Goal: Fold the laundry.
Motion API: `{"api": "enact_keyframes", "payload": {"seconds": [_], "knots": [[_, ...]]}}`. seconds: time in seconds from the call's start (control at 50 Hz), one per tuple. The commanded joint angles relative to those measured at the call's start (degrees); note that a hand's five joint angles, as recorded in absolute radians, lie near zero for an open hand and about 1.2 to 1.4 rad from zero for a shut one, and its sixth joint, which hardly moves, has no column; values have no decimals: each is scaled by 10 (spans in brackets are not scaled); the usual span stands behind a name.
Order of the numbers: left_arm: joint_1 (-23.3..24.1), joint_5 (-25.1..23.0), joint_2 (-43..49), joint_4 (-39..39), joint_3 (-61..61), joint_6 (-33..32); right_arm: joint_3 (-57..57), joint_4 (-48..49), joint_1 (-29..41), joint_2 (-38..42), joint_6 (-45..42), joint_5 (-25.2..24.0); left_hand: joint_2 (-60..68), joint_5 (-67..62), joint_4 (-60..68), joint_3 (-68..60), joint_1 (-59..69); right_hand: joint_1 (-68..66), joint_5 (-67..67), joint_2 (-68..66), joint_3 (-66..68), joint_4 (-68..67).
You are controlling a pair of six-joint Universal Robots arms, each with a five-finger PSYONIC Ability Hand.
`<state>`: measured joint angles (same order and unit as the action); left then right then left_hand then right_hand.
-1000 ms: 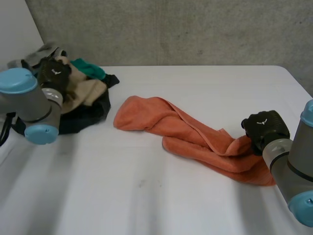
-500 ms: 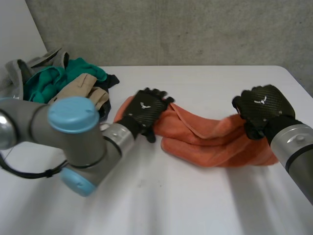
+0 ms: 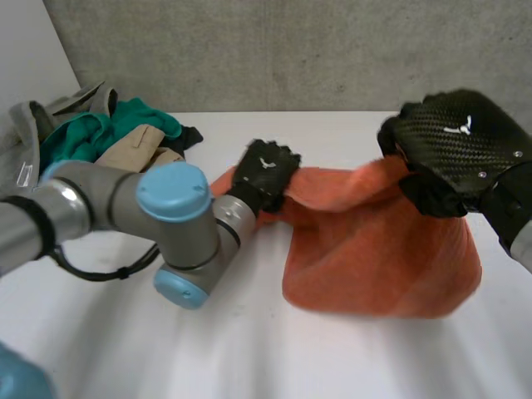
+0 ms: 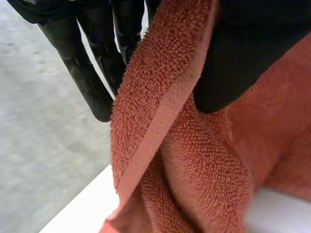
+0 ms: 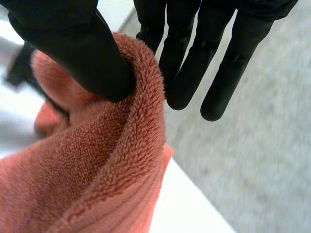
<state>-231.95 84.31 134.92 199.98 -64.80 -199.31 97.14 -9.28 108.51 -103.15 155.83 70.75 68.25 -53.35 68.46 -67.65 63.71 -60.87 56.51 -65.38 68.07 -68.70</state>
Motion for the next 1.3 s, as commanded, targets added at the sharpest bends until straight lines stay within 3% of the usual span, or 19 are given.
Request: {"api": "enact_keyframes", "payload": {"seconds": [0.02, 0.12, 0.16, 0.26, 0.34, 0.38, 0.44, 0.52, 0.58, 0.76, 0.96, 1.02, 1.04, 1.12, 1.18, 1.3], "knots": [[-20, 26, -148, -11, -151, -1, -38, -73, -70, 132, -39, 8, 117, -166, 115, -124, 163, -191, 135, -146, 119, -113], [-19, 16, -171, -11, -183, -1, -107, -76, -44, 241, -51, 47, 117, -166, 115, -124, 163, -191, 135, -146, 119, -113], [-22, 16, -143, -10, -168, -3, -154, -78, -23, 296, -53, 83, 117, -166, 115, -124, 163, -191, 135, -146, 119, -113], [-29, 23, -55, -7, -36, -68, -271, -63, 13, 379, -55, 139, 117, -166, 115, -124, 163, -191, 135, -146, 119, -113], [-58, 28, -12, 8, 110, -169, -366, 44, 25, 408, -49, 170, 117, -166, 115, -124, 163, -191, 135, -146, 119, -113], [-68, 29, -4, 51, 184, -201, -385, 170, 25, 408, -52, 180, 117, -166, 115, -124, 163, -191, 135, -146, 119, -113], [-71, 31, -8, 124, 223, -195, -366, 356, 27, 393, -54, 195, 117, -166, 115, -124, 163, -191, 135, -146, 119, -113], [-68, 35, -38, 215, 206, -164, -319, 465, 28, 361, -64, 202, 117, -166, 115, -124, 163, -191, 135, -146, 119, -113], [-71, 34, -69, 212, 138, -157, -300, 448, 31, 354, -73, 202, 117, -166, 115, -124, 163, -191, 135, -146, 119, -113], [-56, 37, -87, 196, -94, -157, -228, 278, 35, 377, -77, 200, 117, -166, 115, -124, 163, -191, 135, -146, 119, -113], [-8, 52, -82, 124, -228, -156, -150, 192, 30, 436, -73, 202, 114, -163, 112, -120, 160, -191, 135, -146, 119, -113], [4, 67, -95, 93, -247, -154, -122, 191, 29, 433, -73, 199, -60, 11, -62, 54, -15, -191, 135, -146, 119, -113], [5, 74, -116, 75, -254, -151, -108, 190, 30, 432, -73, 199, -219, 170, -221, 213, -173, -191, 135, -146, 119, -113], [1, 81, -173, 24, -273, -137, -81, 190, 28, 430, -72, 195, -511, 462, -513, 505, -465, -191, 135, -146, 119, -113], [-11, 77, -198, -2, -281, -125, -70, 190, 23, 417, -71, 197, -531, 483, -534, 525, -486, -191, 135, -146, 119, -113], [-95, 46, -252, -32, -307, -95, -32, 190, -32, 372, -72, 180, -562, 513, -564, 556, -516, -191, 135, -146, 119, -113]]}}
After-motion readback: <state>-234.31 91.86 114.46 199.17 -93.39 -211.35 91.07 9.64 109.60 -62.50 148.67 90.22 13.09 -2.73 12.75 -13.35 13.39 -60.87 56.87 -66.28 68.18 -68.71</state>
